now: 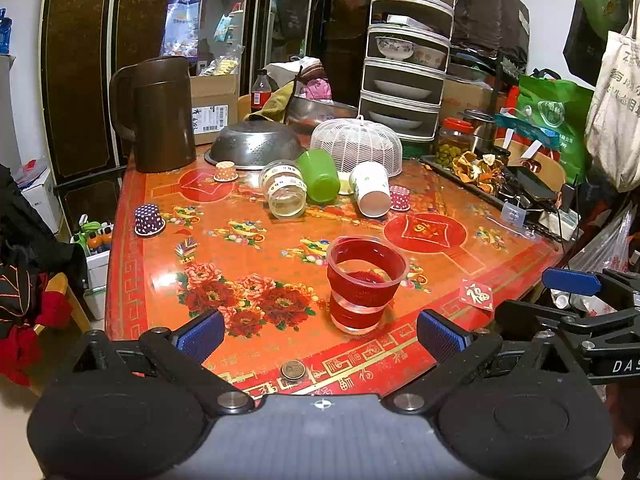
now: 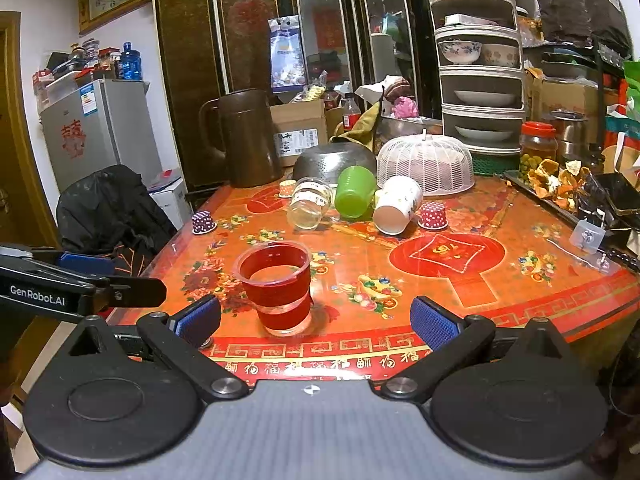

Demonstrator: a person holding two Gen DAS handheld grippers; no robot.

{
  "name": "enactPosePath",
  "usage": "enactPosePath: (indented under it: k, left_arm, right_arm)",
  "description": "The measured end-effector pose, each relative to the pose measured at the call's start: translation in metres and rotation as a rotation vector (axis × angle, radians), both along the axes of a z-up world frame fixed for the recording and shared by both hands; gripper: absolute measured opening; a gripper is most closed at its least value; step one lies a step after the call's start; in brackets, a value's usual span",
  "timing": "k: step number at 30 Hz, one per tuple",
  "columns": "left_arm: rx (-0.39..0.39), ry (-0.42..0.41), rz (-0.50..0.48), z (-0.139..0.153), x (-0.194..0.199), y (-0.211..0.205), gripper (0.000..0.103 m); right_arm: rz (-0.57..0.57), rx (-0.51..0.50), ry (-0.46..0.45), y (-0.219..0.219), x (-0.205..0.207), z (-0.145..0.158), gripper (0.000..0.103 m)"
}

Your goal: Flip cup upright

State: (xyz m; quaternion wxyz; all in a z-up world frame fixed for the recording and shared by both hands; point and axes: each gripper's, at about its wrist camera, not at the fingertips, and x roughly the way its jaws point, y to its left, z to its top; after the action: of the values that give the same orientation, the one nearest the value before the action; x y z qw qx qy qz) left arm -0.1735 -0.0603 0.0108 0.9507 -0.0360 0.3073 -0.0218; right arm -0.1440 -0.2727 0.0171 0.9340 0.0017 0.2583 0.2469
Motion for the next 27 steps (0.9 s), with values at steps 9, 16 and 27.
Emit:
enactPosePath:
  k: [9, 16, 27]
  left_arm:
    - [-0.01, -0.004, -0.011, -0.0014, -0.0002, -0.0014, 0.103]
    - [-0.021, -0.002, -0.035, -0.0018, 0.0002, -0.0038, 0.103]
    - [-0.02, -0.004, -0.035, -0.0016, -0.0002, -0.0041, 0.103]
  right_arm:
    - [0.016, 0.019, -0.003, -0.0013, -0.0014, 0.0024, 0.102]
    - [0.015, 0.03, -0.002, -0.0035, -0.0012, 0.0025, 0.102]
    - [0.016, 0.049, 0.003, -0.0059, 0.0002, 0.0025, 0.102]
